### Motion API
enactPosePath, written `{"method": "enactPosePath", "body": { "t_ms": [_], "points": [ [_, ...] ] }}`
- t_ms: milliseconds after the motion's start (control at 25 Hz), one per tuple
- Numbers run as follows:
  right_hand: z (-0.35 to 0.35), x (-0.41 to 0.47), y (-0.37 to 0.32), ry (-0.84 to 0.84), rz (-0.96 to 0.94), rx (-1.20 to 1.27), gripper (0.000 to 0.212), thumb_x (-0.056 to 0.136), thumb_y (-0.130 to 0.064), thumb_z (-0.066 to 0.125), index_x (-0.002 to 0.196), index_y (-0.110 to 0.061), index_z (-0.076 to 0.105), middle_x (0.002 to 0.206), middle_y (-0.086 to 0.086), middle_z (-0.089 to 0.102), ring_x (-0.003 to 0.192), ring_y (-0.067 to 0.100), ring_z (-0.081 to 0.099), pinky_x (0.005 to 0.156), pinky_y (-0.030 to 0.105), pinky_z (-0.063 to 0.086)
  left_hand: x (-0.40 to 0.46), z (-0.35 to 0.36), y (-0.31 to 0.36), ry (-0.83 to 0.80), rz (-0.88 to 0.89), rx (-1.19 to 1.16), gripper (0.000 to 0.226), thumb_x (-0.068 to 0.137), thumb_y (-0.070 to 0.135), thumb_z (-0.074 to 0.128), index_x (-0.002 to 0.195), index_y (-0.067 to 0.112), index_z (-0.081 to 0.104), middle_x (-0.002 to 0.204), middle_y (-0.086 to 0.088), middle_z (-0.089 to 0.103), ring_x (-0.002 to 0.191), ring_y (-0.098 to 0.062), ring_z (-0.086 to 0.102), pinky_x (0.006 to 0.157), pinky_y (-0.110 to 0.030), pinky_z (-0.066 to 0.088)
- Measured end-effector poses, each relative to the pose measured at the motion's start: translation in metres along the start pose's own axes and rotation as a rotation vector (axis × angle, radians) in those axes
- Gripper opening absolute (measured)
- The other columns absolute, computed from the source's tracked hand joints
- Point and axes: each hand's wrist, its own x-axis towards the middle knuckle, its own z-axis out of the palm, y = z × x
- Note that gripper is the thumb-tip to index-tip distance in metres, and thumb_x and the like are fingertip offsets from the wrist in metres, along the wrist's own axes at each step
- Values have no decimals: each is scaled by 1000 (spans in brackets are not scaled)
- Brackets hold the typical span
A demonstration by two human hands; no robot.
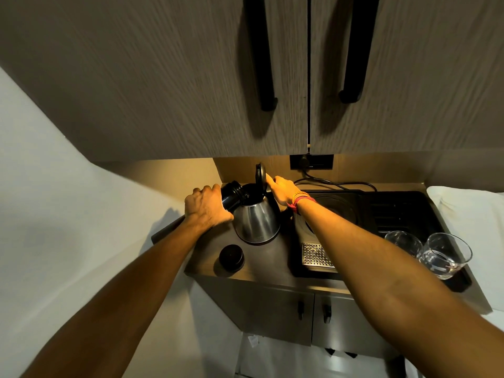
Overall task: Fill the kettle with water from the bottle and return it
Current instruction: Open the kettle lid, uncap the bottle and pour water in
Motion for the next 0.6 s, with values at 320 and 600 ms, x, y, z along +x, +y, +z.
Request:
{"method": "enactPosePath", "body": {
  "t_ms": [320, 600],
  "points": [
    [2, 2, 0, 34, 54, -2, 63, 99, -51, 23, 127, -3, 50, 119, 25, 58, 113, 41, 55, 97, 47, 41, -2, 0, -2, 20, -29, -128, 70, 65, 63, 70, 116, 17, 54, 104, -7, 67, 91, -26, 63, 68, -32, 46],
    [1, 2, -4, 63, 63, -26, 63, 99, -50, 24, 133, -3, 48, 132, 26, 55, 122, 43, 51, 101, 49, 39, -2, 0, 0, 87, -82, -373, 81, 61, 69, 68, 119, 15, 55, 104, -4, 65, 95, -26, 65, 70, -31, 48]
  ]
}}
